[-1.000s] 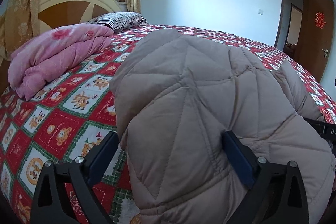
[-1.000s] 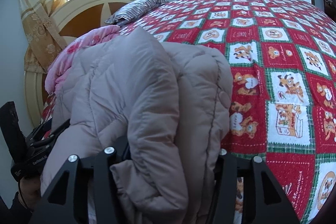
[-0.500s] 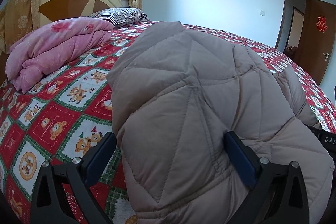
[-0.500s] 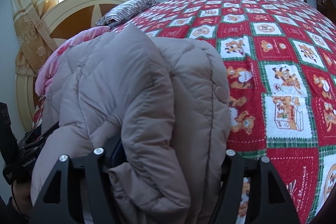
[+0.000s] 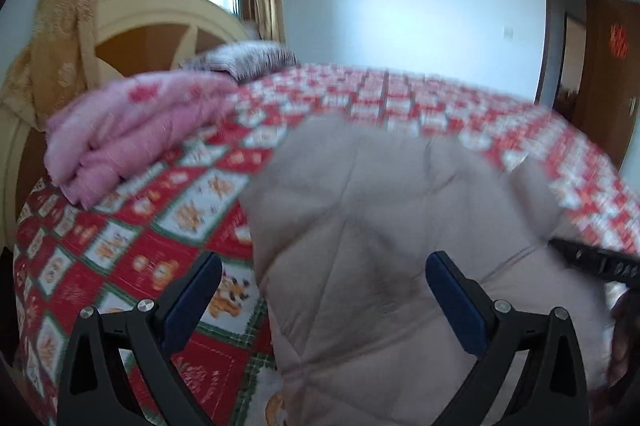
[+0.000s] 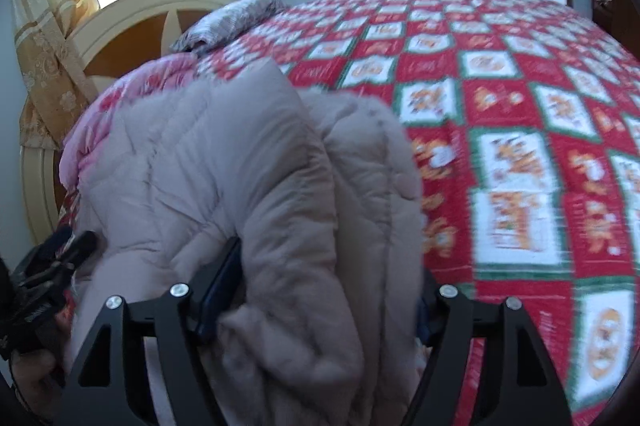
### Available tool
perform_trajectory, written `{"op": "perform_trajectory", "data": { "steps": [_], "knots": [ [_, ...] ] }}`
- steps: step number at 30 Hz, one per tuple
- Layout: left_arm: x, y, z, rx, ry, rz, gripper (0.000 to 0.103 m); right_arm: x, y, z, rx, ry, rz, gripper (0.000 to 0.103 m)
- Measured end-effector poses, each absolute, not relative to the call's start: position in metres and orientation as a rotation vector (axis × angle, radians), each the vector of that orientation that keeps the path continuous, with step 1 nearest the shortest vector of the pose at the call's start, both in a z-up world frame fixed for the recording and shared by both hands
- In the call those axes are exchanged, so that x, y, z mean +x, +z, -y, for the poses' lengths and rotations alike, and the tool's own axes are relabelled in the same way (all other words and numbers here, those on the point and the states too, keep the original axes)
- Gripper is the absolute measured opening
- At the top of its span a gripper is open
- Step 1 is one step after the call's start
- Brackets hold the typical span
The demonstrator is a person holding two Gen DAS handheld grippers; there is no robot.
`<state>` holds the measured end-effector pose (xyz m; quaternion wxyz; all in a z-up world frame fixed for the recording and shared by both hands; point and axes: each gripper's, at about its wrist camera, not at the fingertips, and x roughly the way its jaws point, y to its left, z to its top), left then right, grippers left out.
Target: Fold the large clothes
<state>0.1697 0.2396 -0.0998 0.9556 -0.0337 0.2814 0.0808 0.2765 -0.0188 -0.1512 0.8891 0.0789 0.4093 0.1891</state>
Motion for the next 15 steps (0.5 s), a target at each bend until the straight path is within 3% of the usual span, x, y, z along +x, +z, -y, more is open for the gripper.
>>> {"op": "perform_trajectory", "data": {
  "steps": [6,10,15],
  "knots": [
    [0.101,-0.032,-0.228,-0.117,0.2,-0.46,0.102,0.211,-0.084,0.04,0.141,0.36,-0.719,0.076],
    [0.066,-0.013,-0.221,-0.129,0.2,-0.416,0.102,0.171,-0.053,0.043,0.097,0.366,-0.638,0.087],
    [0.038,0.002,-0.214,-0.112,0.193,-0.375,0.102,0.143,-0.032,0.042,0.085,0.391,-0.574,0.088]
  ]
}}
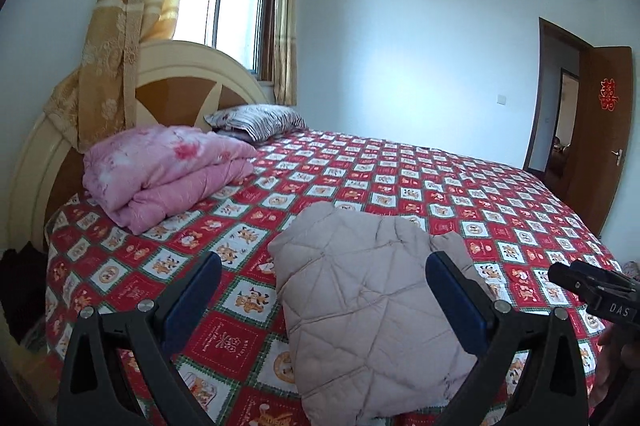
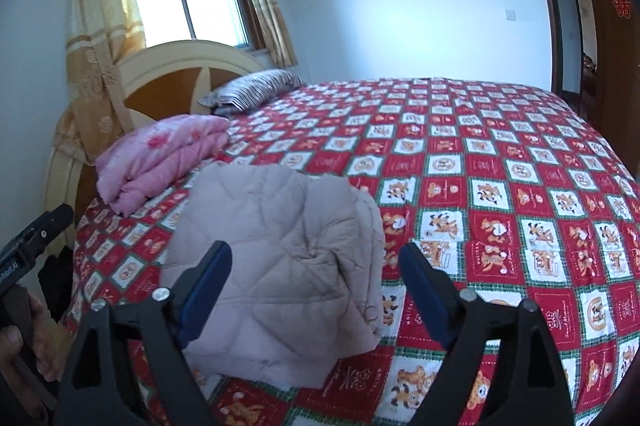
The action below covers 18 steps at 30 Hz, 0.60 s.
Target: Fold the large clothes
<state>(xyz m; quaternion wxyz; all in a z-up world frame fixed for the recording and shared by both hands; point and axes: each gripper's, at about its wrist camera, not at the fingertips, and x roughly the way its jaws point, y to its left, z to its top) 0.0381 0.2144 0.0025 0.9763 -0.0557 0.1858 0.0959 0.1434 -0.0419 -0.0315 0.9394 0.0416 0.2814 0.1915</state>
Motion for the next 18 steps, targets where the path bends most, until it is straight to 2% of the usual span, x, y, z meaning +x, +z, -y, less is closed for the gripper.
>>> {"op": "perform_trajectory", "data": {
  "steps": [18],
  "knots": [
    [0.029,0.001,-0.217,-0.112,0.203,-0.381,0.102,0.124,-0.029,0.03,0.053,0.434,-0.556,0.088]
  ]
}}
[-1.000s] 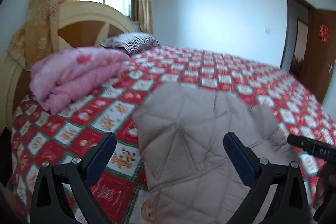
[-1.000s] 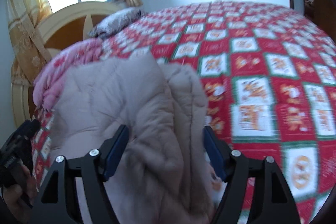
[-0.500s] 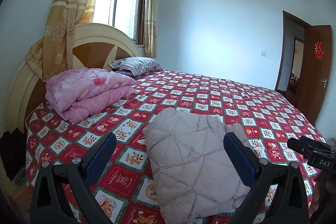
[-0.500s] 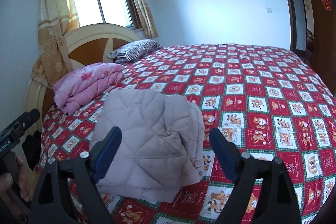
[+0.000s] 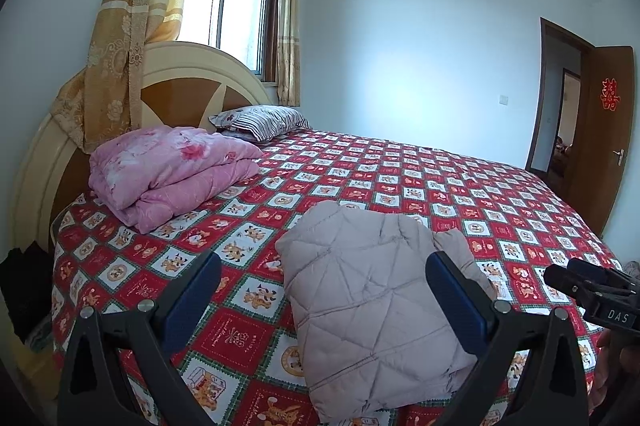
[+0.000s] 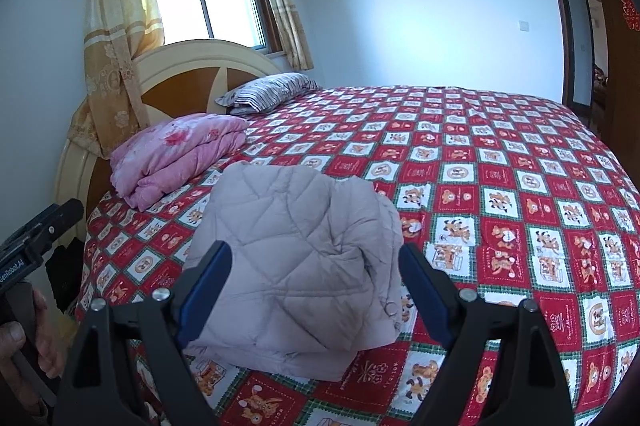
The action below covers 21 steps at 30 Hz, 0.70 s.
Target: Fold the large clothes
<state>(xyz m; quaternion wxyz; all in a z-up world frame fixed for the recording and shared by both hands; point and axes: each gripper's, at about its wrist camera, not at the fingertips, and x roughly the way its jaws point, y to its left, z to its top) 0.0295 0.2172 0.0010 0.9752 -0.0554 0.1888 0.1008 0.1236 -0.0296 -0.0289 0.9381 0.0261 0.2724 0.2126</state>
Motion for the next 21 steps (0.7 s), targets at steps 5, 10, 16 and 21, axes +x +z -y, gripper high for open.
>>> {"op": "perform_trajectory", "data": {
  "steps": [5,10,16,21],
  "knots": [
    [0.0298,-0.0004,-0.2166,-0.109,0.204,-0.384,0.102,0.1234,-0.0301,0.0296,0.053,0.431,-0.557,0.088],
    [0.03,-0.0008,-0.216,-0.11,0.203,-0.385,0.102,0.1237,-0.0302,0.0292,0.052,0.431,-0.556,0.088],
    [0.03,-0.0008,-0.216,-0.111,0.204,-0.385,0.102,0.1238,-0.0305,0.0283,0.053,0.431,-0.558,0.088],
    [0.0308,-0.003,-0.2167,-0.111,0.203,-0.389,0.102,0.1235,-0.0303,0.0274,0.054,0.43,-0.557,0.088]
  ]
}}
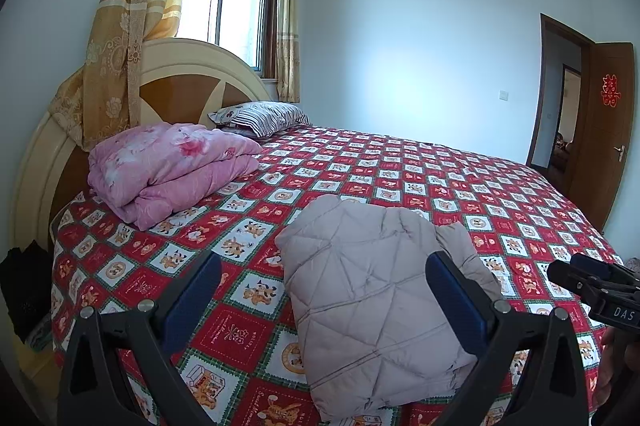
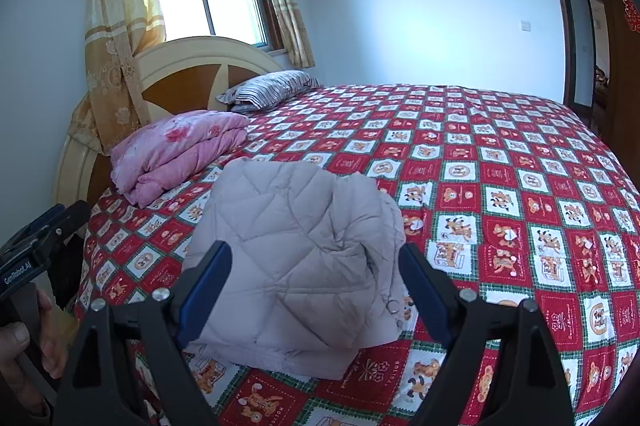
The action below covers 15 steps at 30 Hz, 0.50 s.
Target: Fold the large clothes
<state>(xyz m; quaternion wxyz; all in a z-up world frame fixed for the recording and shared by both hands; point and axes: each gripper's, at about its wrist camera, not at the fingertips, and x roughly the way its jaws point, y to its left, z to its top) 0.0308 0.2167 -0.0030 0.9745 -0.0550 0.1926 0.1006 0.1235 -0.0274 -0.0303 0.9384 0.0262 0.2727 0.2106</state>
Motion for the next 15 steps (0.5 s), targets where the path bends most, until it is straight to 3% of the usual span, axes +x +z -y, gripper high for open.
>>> {"op": "perform_trajectory", "data": {
  "steps": [15],
  "knots": [
    [0.0339,-0.0088,-0.2205,-0.117,0.205,-0.406,0.102,0.1234,-0.0306,0.0256,0.048,0.425,-0.557,0.088]
  ]
}}
